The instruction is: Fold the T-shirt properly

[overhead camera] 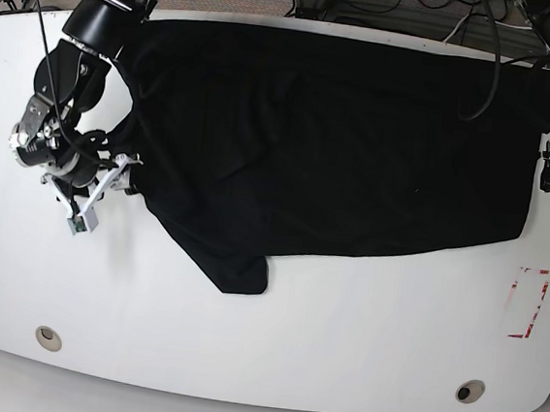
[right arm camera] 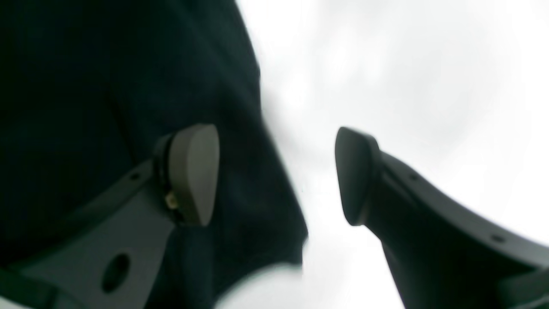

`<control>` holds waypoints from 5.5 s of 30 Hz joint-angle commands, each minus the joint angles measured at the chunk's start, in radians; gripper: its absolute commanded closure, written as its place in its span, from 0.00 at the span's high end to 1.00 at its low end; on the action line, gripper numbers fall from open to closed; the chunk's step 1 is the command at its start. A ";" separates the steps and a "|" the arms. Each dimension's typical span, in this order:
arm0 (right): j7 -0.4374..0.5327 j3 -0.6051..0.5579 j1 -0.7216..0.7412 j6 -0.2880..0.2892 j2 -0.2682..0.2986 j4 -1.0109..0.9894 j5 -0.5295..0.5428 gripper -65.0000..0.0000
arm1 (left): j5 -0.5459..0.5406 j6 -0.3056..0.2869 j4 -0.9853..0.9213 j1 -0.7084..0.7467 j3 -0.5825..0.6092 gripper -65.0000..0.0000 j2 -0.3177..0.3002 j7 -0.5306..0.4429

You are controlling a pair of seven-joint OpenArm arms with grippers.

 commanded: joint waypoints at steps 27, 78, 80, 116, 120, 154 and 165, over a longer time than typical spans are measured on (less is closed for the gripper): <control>0.314 -0.082 0.138 0.006 -0.060 -0.395 -0.088 0.55 | -0.012 0.003 0.013 -0.017 -0.004 0.68 -0.025 -0.024; 0.366 -0.095 0.115 0.006 -0.071 -0.368 -0.099 0.00 | 0.214 0.014 -0.850 -0.465 0.076 0.69 -0.041 -0.426; 0.366 -0.095 0.113 0.006 -0.071 -0.368 -0.099 0.00 | 0.214 0.023 -0.885 -0.467 0.076 0.69 -0.044 -0.450; 0.357 -0.096 0.127 0.006 -0.065 -0.338 -0.097 0.00 | 0.209 0.046 -0.897 -0.465 0.235 0.00 -0.014 -0.480; 0.355 -0.096 0.121 0.006 -0.065 -0.295 -0.097 0.00 | 0.209 0.046 -0.811 -0.455 0.234 0.00 -0.030 -0.466; -0.025 -0.089 -0.011 0.006 -0.037 0.261 -0.087 0.00 | 0.208 -0.005 -0.208 -0.203 0.232 0.00 -0.025 -0.311; -0.038 -0.089 -0.195 0.006 -0.037 0.437 -0.087 0.00 | 0.208 -0.005 -0.090 -0.088 0.194 0.00 -0.025 -0.311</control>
